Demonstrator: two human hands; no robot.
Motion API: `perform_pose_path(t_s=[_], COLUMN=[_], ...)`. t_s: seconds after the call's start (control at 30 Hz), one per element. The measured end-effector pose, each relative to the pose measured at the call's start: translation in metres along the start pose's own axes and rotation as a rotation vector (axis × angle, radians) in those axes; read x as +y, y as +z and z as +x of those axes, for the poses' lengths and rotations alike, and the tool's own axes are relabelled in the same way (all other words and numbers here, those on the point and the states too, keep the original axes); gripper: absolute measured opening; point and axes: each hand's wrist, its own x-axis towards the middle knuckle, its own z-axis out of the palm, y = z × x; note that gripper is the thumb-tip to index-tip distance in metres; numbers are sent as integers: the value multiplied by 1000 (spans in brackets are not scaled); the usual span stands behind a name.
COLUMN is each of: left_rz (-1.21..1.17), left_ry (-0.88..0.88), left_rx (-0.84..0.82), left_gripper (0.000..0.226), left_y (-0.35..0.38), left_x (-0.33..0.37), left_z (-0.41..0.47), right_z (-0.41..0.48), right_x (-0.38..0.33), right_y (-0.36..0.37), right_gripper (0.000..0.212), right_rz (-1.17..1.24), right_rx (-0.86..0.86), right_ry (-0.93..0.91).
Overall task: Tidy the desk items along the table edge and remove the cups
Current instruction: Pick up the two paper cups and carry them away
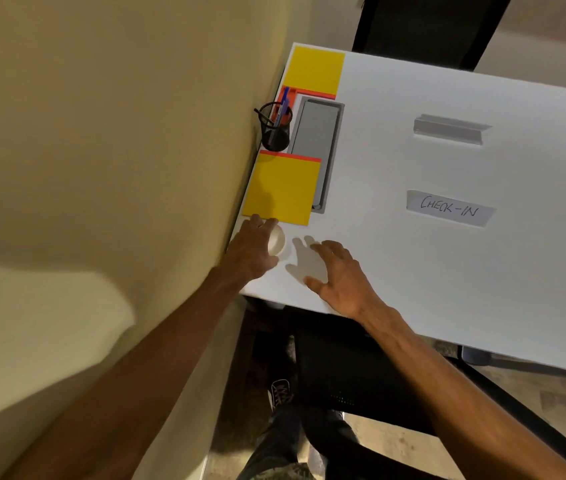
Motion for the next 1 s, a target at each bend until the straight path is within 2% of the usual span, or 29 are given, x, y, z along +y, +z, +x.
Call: perform_pose_path(t_s=[0.13, 0.23, 0.4, 0.6, 0.77, 1.0], left_rz=[-192, -271, -320, -407, -527, -610], left_ry=[87, 150, 327, 514, 465, 403], left_rx=[21, 42, -9, -32, -48, -25], left_gripper=[90, 89, 82, 73, 66, 65], left_y=[-1, -4, -4, 3, 8, 25], left_x=[48, 82, 137, 190, 240, 313], left_z=[-22, -35, -50, -66, -75, -98], right_z=[-19, -42, -90, -142, -182, -250], right_x=[11, 28, 47, 76, 109, 184], right_y=[-19, -31, -53, -74, -88, -105], right_gripper=[91, 97, 72, 71, 72, 70], right_rz=[245, 327, 369, 378, 379, 421], right_rx=[86, 161, 305, 394, 452, 416], right_ry=[-8, 22, 53, 113, 156, 199])
